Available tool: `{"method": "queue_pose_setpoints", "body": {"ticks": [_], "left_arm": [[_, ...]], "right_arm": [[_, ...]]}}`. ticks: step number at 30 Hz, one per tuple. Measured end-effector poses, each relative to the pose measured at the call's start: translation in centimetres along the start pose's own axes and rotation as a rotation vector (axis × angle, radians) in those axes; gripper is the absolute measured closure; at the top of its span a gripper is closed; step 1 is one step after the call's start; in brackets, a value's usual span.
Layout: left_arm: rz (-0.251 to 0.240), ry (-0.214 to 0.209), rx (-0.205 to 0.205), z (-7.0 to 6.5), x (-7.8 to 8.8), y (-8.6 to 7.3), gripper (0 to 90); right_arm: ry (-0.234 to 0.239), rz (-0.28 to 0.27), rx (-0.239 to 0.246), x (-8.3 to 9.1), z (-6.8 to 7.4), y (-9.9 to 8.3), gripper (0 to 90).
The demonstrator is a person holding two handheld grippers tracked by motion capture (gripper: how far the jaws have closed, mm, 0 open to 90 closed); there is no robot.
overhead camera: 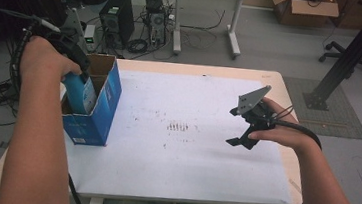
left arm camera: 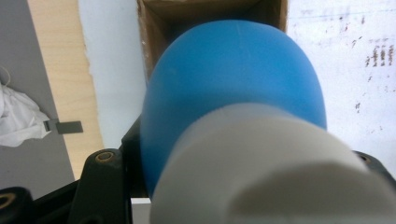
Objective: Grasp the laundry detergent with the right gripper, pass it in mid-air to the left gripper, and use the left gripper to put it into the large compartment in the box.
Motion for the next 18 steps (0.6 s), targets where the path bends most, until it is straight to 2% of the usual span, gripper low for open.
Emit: {"method": "queue_pose_setpoints", "body": {"ticks": [18], "left_arm": [[0.031, -0.018, 0.009, 0.0, -4.9, -0.4, 39.7]], "right_arm": [[0.005, -0.002, -0.004, -0.2, 0.0, -0.2, 2.5]]}}
Point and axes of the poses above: each handheld gripper's, and its own axes: x roughly backward along the jaws, y roughly out of its top, z roughly to its left, the point moved 7 cm from there along -x, roughly forward along the jaws, and after that the axes turned 11 degrees about -x, right-handed, at the moved point
